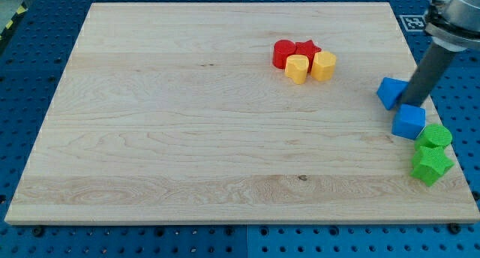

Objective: Move the blue triangle below the yellow hexagon

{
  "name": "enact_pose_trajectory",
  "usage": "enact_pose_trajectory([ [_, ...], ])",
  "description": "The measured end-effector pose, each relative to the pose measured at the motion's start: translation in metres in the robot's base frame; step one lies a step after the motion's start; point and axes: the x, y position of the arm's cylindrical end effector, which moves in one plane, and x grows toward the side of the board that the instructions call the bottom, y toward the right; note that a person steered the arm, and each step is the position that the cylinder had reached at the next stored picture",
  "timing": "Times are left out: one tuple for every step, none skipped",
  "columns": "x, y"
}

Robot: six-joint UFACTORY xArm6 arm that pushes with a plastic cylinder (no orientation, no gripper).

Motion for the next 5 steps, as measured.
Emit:
enact_pose_trajectory([
  [-0.005,-0.001],
  [-0.005,0.02],
  [-0.008,0.028],
  [-0.015,0.003],
  [-0.018,0.002],
])
